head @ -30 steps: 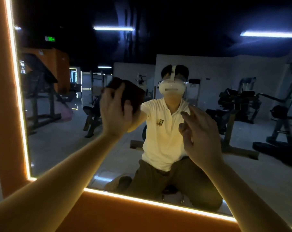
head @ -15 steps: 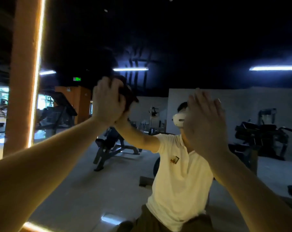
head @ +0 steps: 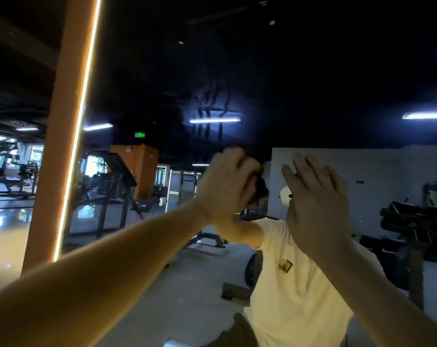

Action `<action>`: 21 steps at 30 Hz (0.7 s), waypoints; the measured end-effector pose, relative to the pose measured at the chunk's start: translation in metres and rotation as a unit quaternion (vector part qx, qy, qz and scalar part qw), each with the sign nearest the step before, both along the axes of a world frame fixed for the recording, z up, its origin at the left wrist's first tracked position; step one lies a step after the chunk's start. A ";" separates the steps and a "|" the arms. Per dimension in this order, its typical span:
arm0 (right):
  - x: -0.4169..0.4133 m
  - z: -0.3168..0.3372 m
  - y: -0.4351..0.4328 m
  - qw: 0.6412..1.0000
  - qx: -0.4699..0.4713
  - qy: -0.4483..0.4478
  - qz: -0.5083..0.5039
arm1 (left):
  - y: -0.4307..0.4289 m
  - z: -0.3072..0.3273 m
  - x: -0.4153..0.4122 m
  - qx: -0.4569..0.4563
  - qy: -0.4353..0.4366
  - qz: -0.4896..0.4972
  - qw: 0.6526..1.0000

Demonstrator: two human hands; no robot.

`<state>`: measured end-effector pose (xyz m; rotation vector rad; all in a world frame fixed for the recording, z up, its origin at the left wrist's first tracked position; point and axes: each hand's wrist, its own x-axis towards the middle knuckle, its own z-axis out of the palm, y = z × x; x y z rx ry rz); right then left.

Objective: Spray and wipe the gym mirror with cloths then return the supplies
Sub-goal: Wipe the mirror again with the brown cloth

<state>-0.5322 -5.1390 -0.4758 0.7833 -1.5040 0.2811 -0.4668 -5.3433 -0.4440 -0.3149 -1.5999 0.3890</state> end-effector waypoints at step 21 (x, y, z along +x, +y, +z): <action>-0.005 0.114 0.025 0.998 -0.045 0.036 -0.024 | -0.065 0.112 0.035 0.081 -0.011 -0.009 0.997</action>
